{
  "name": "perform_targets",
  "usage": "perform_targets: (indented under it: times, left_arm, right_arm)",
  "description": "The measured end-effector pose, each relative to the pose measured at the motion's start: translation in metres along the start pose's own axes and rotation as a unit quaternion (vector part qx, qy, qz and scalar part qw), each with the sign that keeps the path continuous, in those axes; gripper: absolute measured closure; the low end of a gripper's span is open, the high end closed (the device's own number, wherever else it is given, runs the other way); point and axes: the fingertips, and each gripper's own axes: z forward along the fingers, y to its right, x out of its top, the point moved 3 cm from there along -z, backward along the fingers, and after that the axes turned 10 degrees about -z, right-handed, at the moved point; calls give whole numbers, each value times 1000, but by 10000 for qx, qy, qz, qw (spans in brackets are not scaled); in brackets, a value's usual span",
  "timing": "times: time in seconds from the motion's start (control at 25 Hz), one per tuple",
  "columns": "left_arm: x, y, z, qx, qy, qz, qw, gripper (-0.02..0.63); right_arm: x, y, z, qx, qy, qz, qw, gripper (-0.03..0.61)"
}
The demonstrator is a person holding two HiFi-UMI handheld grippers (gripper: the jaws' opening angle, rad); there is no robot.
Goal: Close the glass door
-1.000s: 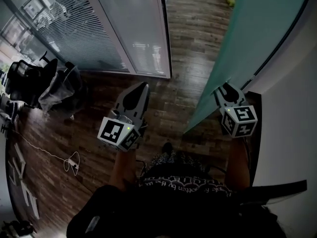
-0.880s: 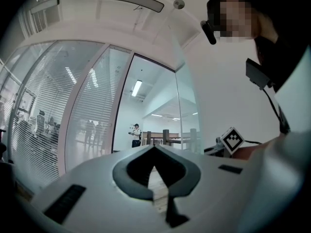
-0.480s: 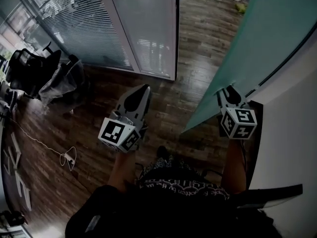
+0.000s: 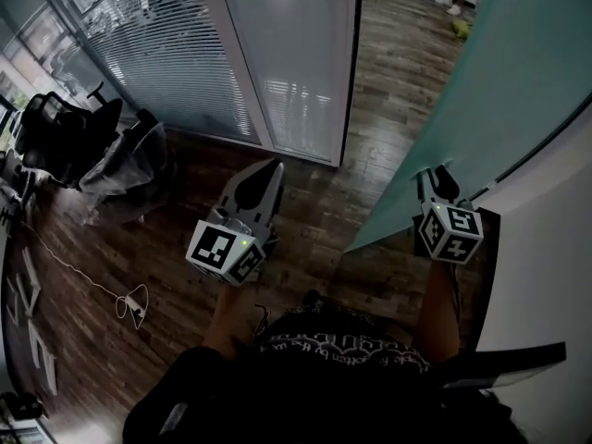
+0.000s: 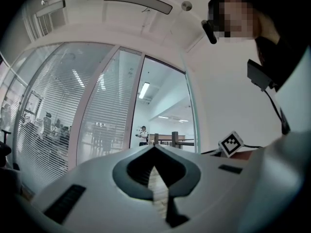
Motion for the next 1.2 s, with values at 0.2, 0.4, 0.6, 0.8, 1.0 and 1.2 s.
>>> perform_targets:
  times: [0.2, 0.4, 0.6, 0.8, 1.0, 1.2]
  left_arm:
    - [4, -27, 11, -38, 21, 51, 10000, 612]
    - [7, -47, 27, -34, 35, 52, 10000, 612]
    - [2, -67, 50, -121, 31, 62, 9999, 612]
    - [2, -91, 84, 7, 67, -20, 10000, 612]
    - [11, -115, 120, 122, 192, 40, 9997, 612]
    - [18, -132, 156, 217, 200, 104, 9995, 612]
  right_arm:
    - [2, -2, 35, -198, 51, 49, 9998, 456]
    - [8, -4, 64, -323, 111, 81, 9994, 456]
    - [16, -6, 99, -354, 149, 1, 9993, 456]
    - [26, -1, 144, -306, 182, -24, 9994, 457]
    - [34, 2, 186, -380, 212, -7, 9991, 459]
    - [42, 8, 224, -321, 199, -42, 9993, 460]
